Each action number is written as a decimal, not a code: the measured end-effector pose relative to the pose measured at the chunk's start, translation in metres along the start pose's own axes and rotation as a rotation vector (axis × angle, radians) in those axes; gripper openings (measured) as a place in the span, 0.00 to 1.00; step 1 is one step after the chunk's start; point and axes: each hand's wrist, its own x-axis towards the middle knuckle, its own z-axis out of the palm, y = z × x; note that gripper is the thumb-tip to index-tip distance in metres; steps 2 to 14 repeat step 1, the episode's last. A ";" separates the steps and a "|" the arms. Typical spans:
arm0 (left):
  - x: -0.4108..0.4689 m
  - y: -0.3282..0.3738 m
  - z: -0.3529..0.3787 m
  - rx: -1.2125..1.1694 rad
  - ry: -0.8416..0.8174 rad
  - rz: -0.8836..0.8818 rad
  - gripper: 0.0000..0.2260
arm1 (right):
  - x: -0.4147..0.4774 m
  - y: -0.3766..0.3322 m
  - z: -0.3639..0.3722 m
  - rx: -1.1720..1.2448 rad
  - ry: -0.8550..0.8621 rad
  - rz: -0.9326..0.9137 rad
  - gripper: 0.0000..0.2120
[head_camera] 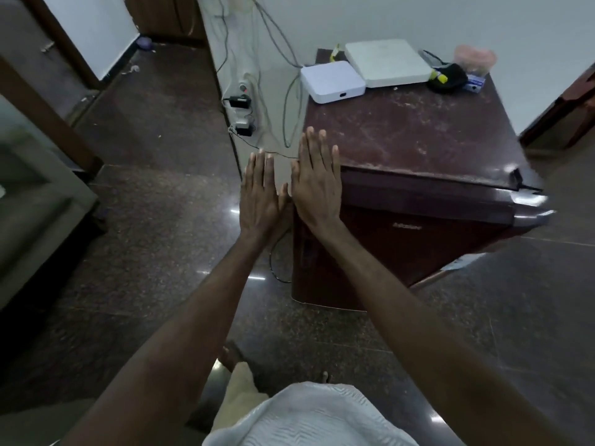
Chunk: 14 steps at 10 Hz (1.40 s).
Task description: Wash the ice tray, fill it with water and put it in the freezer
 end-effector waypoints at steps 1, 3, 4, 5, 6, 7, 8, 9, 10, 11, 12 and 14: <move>0.000 -0.075 -0.013 0.095 -0.070 -0.029 0.30 | 0.011 -0.059 0.032 -0.034 -0.044 -0.123 0.27; 0.000 -0.075 -0.013 0.095 -0.070 -0.029 0.30 | 0.011 -0.059 0.032 -0.034 -0.044 -0.123 0.27; 0.000 -0.075 -0.013 0.095 -0.070 -0.029 0.30 | 0.011 -0.059 0.032 -0.034 -0.044 -0.123 0.27; 0.000 -0.075 -0.013 0.095 -0.070 -0.029 0.30 | 0.011 -0.059 0.032 -0.034 -0.044 -0.123 0.27; 0.000 -0.075 -0.013 0.095 -0.070 -0.029 0.30 | 0.011 -0.059 0.032 -0.034 -0.044 -0.123 0.27; 0.000 -0.075 -0.013 0.095 -0.070 -0.029 0.30 | 0.011 -0.059 0.032 -0.034 -0.044 -0.123 0.27; 0.000 -0.075 -0.013 0.095 -0.070 -0.029 0.30 | 0.011 -0.059 0.032 -0.034 -0.044 -0.123 0.27; 0.000 -0.075 -0.013 0.095 -0.070 -0.029 0.30 | 0.011 -0.059 0.032 -0.034 -0.044 -0.123 0.27; 0.000 -0.075 -0.013 0.095 -0.070 -0.029 0.30 | 0.011 -0.059 0.032 -0.034 -0.044 -0.123 0.27; 0.000 -0.075 -0.013 0.095 -0.070 -0.029 0.30 | 0.011 -0.059 0.032 -0.034 -0.044 -0.123 0.27; 0.000 -0.075 -0.013 0.095 -0.070 -0.029 0.30 | 0.011 -0.059 0.032 -0.034 -0.044 -0.123 0.27; 0.000 -0.075 -0.013 0.095 -0.070 -0.029 0.30 | 0.011 -0.059 0.032 -0.034 -0.044 -0.123 0.27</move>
